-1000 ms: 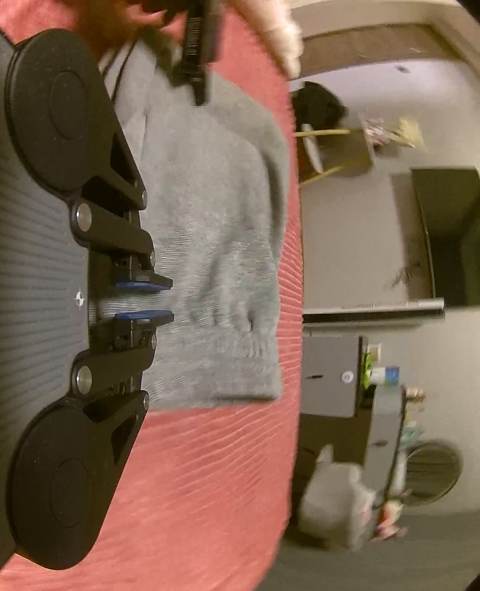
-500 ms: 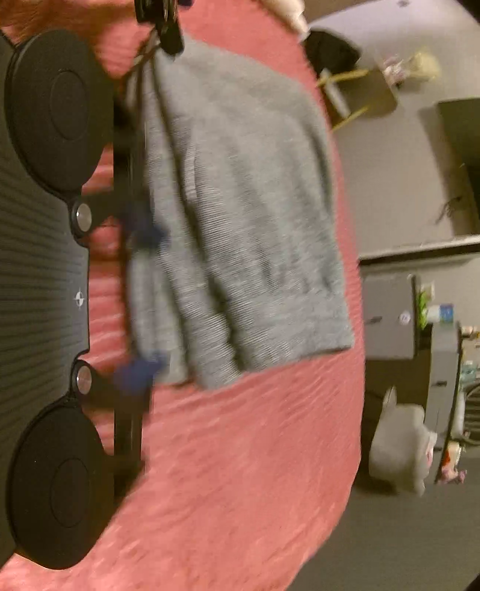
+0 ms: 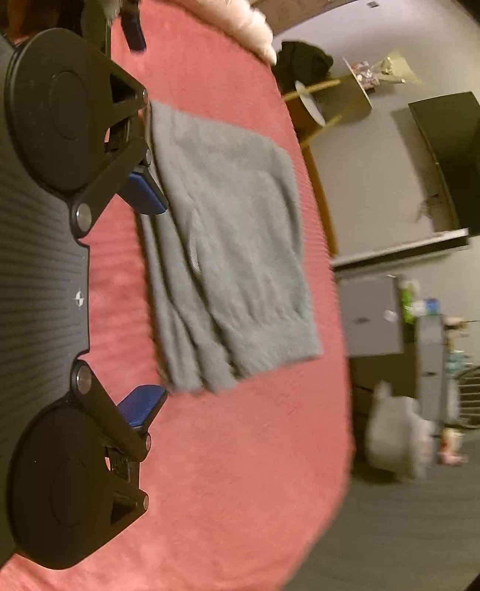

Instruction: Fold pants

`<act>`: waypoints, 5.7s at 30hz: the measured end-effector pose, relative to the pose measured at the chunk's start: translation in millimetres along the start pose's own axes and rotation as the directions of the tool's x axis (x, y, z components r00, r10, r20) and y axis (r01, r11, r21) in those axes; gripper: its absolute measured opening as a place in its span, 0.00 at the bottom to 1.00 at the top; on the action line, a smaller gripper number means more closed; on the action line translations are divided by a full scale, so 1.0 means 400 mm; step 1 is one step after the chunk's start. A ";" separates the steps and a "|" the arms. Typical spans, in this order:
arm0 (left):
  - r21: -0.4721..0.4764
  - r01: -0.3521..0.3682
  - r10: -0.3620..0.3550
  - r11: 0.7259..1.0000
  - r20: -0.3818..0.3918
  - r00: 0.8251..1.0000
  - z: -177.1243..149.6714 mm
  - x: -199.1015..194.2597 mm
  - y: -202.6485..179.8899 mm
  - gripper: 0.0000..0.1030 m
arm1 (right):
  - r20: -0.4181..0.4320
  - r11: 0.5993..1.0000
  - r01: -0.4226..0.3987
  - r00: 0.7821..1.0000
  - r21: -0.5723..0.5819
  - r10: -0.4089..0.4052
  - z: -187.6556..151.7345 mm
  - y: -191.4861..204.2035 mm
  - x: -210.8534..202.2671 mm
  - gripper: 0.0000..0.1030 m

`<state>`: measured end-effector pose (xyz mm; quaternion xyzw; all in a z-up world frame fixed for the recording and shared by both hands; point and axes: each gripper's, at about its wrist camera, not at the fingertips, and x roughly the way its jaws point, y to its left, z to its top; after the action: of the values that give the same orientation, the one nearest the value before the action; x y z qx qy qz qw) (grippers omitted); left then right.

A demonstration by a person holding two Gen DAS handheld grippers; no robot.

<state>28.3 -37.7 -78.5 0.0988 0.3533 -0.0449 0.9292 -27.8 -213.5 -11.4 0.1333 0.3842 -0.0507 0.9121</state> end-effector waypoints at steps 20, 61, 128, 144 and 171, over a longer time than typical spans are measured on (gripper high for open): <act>-0.103 0.076 -0.083 0.992 -0.057 0.995 -0.022 0.128 0.044 1.00 | -0.048 0.973 0.156 0.985 -0.172 -0.166 -0.047 0.078 0.161 0.96; -0.117 0.074 -0.083 0.990 -0.071 0.994 -0.025 0.138 0.038 1.00 | -0.014 0.969 0.169 0.985 -0.180 -0.175 -0.047 0.089 0.165 0.96; -0.129 0.081 -0.090 0.988 -0.066 0.994 -0.023 0.133 0.046 1.00 | -0.015 0.975 0.160 0.986 -0.152 -0.164 -0.044 0.074 0.162 0.96; -0.128 0.082 -0.091 0.988 -0.065 0.994 -0.019 0.133 0.045 1.00 | -0.015 0.976 0.159 0.986 -0.151 -0.163 -0.044 0.073 0.162 0.96; -0.118 0.094 -0.101 0.989 -0.053 0.994 -0.018 0.131 0.043 1.00 | -0.015 0.976 0.162 0.986 -0.147 -0.166 -0.046 0.075 0.163 0.96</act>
<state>65.5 -19.9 -116.2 0.0288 0.3870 -0.0667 0.9192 11.0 -179.0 -64.3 0.0350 0.4090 -0.0957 0.9069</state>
